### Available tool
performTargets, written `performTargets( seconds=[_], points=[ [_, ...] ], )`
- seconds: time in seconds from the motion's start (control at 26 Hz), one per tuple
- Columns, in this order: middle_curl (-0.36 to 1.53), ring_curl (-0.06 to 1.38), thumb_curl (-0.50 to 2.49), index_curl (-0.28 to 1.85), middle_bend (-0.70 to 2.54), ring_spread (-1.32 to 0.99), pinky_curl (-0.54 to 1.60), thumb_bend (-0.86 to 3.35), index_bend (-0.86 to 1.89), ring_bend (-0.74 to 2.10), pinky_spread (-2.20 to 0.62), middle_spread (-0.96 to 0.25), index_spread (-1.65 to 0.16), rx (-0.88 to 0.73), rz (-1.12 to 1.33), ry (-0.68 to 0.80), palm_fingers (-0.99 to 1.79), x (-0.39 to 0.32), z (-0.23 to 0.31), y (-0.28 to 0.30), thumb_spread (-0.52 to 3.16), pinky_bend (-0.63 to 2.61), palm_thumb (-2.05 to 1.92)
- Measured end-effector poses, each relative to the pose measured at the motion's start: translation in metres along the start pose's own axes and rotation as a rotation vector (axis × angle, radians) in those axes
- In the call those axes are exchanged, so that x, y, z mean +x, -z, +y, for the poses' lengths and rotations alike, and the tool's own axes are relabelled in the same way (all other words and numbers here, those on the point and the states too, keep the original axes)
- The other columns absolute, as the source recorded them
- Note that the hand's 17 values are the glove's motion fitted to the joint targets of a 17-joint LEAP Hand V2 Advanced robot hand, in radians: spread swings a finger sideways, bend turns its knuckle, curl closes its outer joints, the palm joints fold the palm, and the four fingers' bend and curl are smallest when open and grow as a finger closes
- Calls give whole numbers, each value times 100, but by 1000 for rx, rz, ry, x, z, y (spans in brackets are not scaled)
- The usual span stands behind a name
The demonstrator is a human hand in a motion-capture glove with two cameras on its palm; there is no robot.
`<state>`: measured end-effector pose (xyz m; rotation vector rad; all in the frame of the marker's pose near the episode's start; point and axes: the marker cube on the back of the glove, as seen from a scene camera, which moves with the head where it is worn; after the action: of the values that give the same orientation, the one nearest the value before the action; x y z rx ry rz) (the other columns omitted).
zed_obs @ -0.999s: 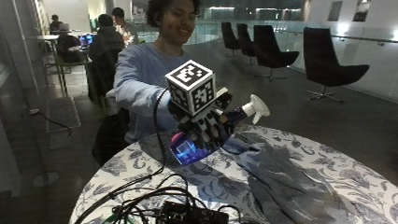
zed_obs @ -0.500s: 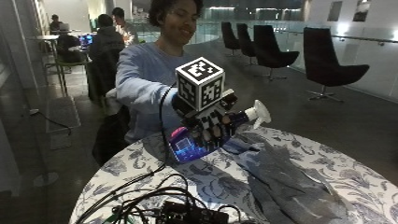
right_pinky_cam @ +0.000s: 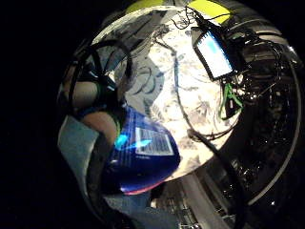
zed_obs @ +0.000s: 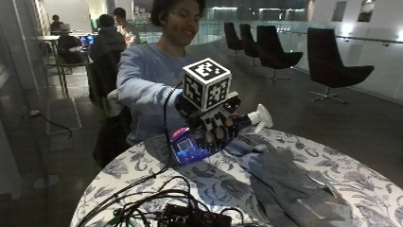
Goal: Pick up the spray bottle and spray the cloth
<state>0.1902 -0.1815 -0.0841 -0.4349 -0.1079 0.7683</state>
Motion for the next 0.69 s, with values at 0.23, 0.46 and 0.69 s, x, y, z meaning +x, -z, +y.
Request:
performTargets(
  seconds=[0.23, 0.46, 0.69],
  points=[
    [42, 36, 57, 14, 30, 0, 37, -3, 6, 61, 13, -4, -29, -12, 22, -3, 99, -1, 0, -2, 81, 38, 95],
    [42, 36, 58, 14, 29, 0, 37, -3, 7, 61, 13, -4, -29, -10, 28, 5, 100, -5, 0, -2, 81, 38, 95],
    [42, 36, 58, 14, 29, 0, 37, -3, 6, 60, 13, -4, -29, 84, -59, 61, 100, -19, 6, 3, 81, 38, 95]
  ],
)
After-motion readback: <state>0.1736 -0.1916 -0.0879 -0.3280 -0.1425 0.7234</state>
